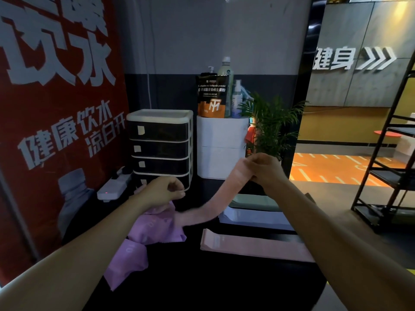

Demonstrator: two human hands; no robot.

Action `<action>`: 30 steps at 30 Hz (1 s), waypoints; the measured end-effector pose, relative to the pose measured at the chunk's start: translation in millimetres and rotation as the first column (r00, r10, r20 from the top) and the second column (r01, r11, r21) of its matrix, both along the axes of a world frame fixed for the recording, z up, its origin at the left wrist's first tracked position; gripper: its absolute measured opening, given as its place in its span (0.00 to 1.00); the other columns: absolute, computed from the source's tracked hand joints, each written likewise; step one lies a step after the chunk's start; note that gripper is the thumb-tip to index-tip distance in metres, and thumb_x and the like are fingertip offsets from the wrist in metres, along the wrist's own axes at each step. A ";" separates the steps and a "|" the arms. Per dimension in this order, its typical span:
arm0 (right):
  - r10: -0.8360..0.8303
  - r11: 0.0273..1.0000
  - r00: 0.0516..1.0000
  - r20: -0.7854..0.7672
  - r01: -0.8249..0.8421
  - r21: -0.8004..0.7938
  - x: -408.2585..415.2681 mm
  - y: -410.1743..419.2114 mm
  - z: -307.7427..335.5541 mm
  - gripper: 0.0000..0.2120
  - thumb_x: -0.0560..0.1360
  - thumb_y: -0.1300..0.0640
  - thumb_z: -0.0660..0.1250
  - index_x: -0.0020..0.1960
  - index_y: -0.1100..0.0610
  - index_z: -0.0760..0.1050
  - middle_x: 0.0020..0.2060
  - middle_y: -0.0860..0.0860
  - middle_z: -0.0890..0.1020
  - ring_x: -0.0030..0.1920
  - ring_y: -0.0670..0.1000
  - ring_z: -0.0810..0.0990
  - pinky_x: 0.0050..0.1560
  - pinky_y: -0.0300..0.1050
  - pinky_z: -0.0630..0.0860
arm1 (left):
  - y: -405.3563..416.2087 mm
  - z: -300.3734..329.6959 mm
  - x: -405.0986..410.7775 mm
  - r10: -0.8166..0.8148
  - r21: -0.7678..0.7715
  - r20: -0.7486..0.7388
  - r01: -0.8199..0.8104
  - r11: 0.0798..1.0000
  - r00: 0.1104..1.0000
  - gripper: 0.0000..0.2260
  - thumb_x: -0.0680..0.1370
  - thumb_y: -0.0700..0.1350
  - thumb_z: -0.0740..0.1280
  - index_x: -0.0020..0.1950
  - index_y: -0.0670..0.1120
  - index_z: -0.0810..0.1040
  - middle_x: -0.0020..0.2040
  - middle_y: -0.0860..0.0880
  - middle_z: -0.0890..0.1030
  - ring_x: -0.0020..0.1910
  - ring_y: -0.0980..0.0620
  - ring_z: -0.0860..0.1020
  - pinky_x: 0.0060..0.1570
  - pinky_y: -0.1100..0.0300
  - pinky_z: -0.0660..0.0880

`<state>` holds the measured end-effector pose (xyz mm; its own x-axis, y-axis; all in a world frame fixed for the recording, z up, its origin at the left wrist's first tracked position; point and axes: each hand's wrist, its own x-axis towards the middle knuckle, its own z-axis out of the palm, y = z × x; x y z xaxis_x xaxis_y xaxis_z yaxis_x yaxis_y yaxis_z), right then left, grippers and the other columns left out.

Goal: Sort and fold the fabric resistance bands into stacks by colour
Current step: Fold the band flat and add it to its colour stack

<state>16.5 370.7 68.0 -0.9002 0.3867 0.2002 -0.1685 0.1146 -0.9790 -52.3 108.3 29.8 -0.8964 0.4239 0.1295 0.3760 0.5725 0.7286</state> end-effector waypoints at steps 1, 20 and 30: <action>0.044 0.998 0.999 -0.001 -0.044 0.040 -0.2 -5.4 0.4 0.10 0.75 0.67 0.65 0.37 0.59 0.76 0.37 0.55 0.78 0.43 0.54 0.77 0.46 0.50 0.78 | 6.3 4.7 3.1 -0.015 0.040 -0.004 0.015 0.999 1.000 0.06 0.73 0.40 0.72 0.45 0.49 0.77 0.45 0.50 0.81 0.50 0.51 0.79 0.59 0.54 0.75; 0.190 0.971 0.975 -0.112 -0.170 0.168 -1.9 -44.7 59.9 0.12 0.72 0.62 0.71 0.51 0.67 0.75 0.42 0.57 0.77 0.44 0.52 0.76 0.45 0.44 0.73 | 71.7 121.7 37.2 -0.087 0.278 -0.220 0.148 0.949 0.972 0.12 0.74 0.40 0.70 0.57 0.45 0.78 0.44 0.55 0.79 0.46 0.57 0.77 0.44 0.66 0.73; 0.242 0.920 0.970 0.026 -0.237 0.313 18.0 -25.6 37.8 0.14 0.70 0.67 0.72 0.55 0.67 0.78 0.50 0.60 0.82 0.49 0.56 0.81 0.54 0.51 0.78 | 95.3 144.4 43.2 -0.061 0.720 -0.052 0.079 0.690 0.997 0.11 0.75 0.36 0.68 0.57 0.41 0.77 0.44 0.51 0.80 0.41 0.55 0.78 0.44 0.62 0.77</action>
